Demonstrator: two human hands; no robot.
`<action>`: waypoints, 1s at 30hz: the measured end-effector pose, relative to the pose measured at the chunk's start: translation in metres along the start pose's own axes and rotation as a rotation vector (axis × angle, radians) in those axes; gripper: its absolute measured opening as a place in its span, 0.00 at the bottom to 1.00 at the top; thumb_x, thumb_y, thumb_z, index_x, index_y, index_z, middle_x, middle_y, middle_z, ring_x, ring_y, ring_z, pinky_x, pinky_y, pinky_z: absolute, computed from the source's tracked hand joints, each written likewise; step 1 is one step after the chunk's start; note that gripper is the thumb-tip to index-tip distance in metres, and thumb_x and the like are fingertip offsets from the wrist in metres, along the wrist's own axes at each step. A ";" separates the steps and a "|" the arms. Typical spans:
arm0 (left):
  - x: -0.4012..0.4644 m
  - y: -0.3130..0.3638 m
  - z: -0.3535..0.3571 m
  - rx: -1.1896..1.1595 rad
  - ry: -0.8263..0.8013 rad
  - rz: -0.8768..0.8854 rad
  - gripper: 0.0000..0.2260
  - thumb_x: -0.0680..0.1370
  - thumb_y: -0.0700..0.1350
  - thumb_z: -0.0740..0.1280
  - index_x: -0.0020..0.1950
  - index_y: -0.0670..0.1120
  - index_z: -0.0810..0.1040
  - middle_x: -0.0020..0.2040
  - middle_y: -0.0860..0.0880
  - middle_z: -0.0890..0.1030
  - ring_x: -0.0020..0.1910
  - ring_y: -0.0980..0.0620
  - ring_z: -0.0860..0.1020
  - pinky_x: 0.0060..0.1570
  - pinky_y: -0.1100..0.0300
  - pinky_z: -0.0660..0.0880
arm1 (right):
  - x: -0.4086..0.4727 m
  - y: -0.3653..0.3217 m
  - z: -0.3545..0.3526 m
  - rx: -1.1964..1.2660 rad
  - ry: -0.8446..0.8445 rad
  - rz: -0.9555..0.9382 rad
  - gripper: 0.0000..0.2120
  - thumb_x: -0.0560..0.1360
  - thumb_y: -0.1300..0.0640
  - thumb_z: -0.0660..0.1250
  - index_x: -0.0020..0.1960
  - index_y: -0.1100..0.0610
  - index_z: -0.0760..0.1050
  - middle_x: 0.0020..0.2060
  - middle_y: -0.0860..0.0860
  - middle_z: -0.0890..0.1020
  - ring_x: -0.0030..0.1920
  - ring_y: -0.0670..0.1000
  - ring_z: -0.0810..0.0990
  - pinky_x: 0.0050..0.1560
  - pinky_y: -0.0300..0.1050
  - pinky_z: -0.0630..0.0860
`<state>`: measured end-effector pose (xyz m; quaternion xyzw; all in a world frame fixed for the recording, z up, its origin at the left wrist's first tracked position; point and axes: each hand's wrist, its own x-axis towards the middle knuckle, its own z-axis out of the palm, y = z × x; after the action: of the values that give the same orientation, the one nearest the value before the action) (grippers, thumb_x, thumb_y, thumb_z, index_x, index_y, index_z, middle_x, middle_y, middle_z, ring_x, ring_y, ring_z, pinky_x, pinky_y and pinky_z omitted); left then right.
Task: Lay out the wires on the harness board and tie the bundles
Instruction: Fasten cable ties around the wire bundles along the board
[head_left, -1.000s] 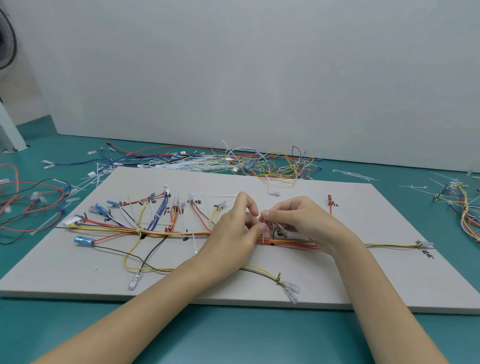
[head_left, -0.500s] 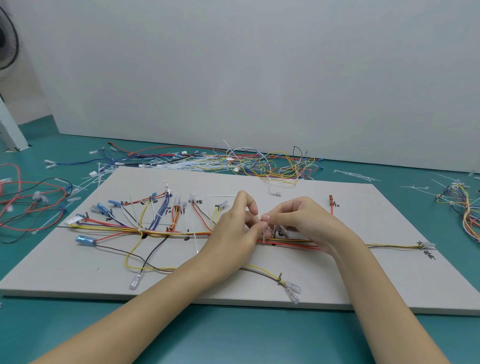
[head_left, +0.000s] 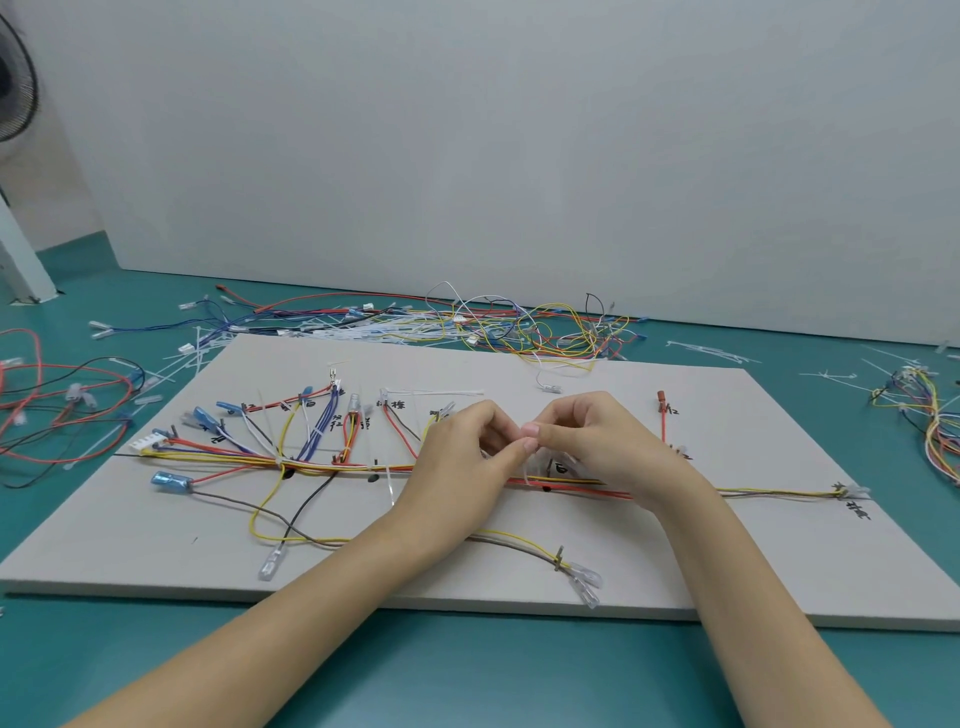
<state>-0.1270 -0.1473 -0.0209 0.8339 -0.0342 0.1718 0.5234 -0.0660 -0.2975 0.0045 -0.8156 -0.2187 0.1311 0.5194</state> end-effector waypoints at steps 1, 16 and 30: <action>0.000 -0.001 0.000 0.007 0.009 -0.005 0.06 0.75 0.44 0.73 0.40 0.46 0.79 0.36 0.51 0.83 0.35 0.58 0.78 0.34 0.70 0.69 | 0.000 0.000 0.000 0.000 0.004 -0.011 0.11 0.76 0.59 0.68 0.35 0.56 0.79 0.25 0.48 0.72 0.28 0.48 0.62 0.28 0.40 0.58; 0.008 0.000 -0.003 -0.041 -0.055 -0.117 0.06 0.75 0.49 0.73 0.44 0.47 0.84 0.39 0.52 0.85 0.39 0.57 0.82 0.42 0.64 0.76 | 0.001 0.002 -0.002 -0.107 0.066 -0.105 0.10 0.77 0.56 0.68 0.37 0.55 0.81 0.32 0.52 0.76 0.34 0.48 0.68 0.35 0.44 0.64; 0.016 0.001 -0.009 -0.305 -0.159 -0.238 0.07 0.72 0.37 0.75 0.44 0.48 0.83 0.39 0.48 0.86 0.41 0.55 0.84 0.46 0.62 0.77 | -0.002 -0.001 -0.001 -0.014 0.058 -0.099 0.11 0.77 0.58 0.68 0.37 0.58 0.78 0.24 0.43 0.71 0.26 0.44 0.63 0.27 0.34 0.60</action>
<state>-0.1147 -0.1378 -0.0110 0.7540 -0.0021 0.0353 0.6559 -0.0678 -0.2988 0.0056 -0.8110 -0.2444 0.0801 0.5255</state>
